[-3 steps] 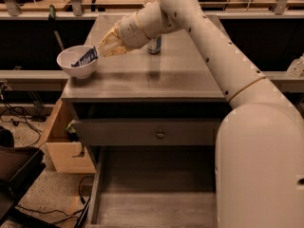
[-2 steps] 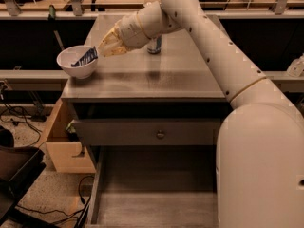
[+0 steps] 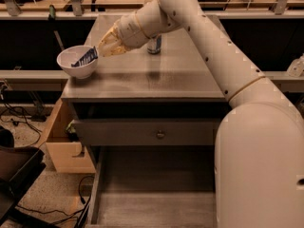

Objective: Pick rxbar blueberry from white bowl and place on counter

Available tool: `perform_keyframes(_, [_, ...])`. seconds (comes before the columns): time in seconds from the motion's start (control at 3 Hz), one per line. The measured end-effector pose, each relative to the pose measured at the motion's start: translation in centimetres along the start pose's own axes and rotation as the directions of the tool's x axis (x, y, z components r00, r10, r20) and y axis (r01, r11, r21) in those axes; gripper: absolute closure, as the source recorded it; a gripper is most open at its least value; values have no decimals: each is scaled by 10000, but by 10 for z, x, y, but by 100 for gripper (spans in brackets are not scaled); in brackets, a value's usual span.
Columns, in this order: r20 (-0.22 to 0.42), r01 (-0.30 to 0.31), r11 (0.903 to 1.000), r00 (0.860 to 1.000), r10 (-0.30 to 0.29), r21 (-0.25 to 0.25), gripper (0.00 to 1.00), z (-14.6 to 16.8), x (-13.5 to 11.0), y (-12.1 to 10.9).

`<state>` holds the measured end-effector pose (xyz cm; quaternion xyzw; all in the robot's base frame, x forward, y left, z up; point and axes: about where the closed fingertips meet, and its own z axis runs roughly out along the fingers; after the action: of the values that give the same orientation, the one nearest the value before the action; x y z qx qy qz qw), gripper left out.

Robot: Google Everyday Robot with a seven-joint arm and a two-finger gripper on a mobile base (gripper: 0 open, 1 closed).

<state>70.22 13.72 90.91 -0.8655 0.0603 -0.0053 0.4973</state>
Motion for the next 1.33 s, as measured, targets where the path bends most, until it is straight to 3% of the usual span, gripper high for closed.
perform_keyframes(0.33, [30, 100, 9998, 9999, -100, -178, 41, 0, 0, -2])
perform_keyframes(1.33, [210, 390, 9971, 9991, -377, -655, 49, -1, 1, -9])
